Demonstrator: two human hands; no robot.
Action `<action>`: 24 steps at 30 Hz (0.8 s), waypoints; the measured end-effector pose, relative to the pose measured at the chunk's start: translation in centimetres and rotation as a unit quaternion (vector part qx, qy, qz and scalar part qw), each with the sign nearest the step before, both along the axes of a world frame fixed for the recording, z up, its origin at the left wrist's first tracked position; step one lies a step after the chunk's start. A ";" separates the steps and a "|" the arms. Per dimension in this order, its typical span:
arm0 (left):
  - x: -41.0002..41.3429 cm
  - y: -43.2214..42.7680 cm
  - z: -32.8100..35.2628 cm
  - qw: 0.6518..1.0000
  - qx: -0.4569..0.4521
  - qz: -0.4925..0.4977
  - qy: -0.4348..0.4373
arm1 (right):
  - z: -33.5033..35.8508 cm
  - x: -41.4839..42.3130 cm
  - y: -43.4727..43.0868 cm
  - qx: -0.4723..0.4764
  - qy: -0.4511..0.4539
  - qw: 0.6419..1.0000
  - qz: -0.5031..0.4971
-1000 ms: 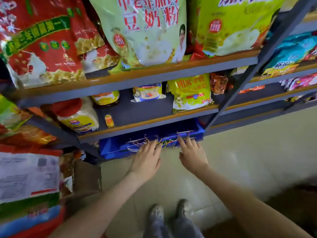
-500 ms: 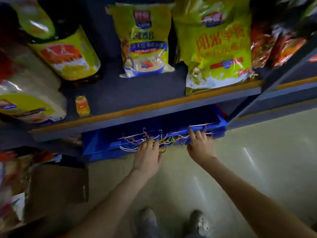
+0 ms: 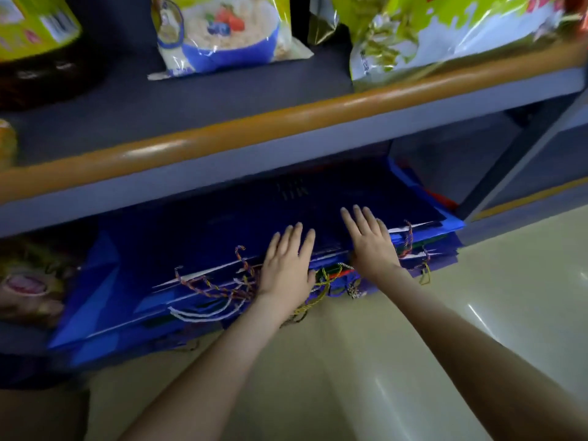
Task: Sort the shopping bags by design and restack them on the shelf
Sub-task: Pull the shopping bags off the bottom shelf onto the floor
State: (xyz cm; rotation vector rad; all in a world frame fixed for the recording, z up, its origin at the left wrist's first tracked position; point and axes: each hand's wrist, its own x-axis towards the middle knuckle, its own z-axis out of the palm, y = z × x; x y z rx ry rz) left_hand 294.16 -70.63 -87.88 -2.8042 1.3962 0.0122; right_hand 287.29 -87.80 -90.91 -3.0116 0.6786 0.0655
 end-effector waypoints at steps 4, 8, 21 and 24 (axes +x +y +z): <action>0.7 -1.7 -2.7 1.000 -0.007 0.007 -0.027 | -2.3 0.2 -2.3 -0.019 0.056 0.998 0.019; 0.3 -2.4 -4.2 0.999 0.013 -0.002 -0.052 | -2.3 -0.3 -3.0 0.005 0.042 0.999 0.033; -0.7 0.8 -4.3 0.965 -0.133 -0.134 -0.185 | -1.2 -0.9 -0.2 0.049 -0.132 0.960 0.241; -0.6 3.4 -3.6 0.970 -0.138 -0.116 -0.164 | -1.9 -0.3 0.4 -0.039 -0.127 0.939 0.318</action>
